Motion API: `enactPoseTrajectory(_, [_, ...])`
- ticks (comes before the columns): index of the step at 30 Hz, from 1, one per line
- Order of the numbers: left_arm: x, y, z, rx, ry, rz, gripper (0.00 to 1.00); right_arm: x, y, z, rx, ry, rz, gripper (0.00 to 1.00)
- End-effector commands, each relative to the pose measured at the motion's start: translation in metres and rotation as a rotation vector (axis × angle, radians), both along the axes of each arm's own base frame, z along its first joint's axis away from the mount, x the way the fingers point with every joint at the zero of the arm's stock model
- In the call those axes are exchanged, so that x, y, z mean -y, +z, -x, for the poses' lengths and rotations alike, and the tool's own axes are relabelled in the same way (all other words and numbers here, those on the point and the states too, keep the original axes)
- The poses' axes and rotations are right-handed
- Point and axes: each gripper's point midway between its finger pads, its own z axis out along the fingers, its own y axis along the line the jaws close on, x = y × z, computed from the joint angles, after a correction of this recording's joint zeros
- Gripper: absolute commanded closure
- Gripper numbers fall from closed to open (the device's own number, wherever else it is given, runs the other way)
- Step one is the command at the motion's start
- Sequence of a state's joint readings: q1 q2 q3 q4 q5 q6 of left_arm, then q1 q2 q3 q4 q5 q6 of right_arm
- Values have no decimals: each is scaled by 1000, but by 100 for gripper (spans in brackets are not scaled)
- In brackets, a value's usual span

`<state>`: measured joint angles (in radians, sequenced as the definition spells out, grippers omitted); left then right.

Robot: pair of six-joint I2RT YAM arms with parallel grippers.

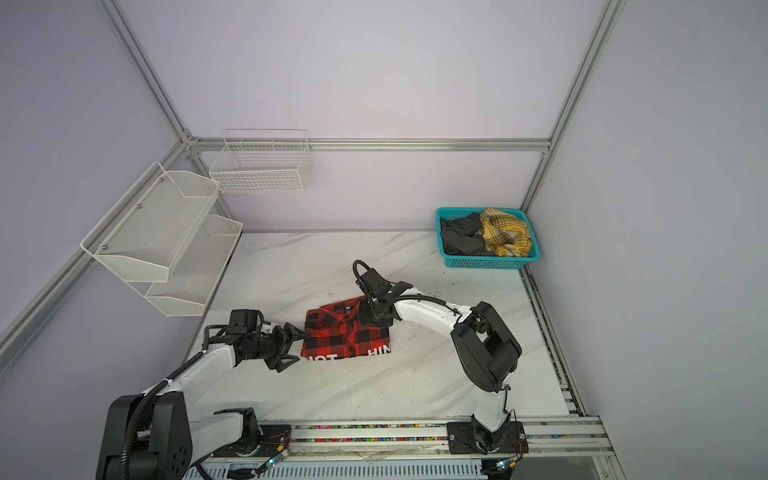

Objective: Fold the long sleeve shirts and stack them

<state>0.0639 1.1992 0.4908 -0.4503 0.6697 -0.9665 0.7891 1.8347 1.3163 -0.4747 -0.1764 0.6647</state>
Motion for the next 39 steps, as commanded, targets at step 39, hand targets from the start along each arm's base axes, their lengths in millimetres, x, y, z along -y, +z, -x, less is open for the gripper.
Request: enactPoseTrajectory(39, [16,-45,-11,-93,-87,-53,28,1,1,-3,1,-10,17,73])
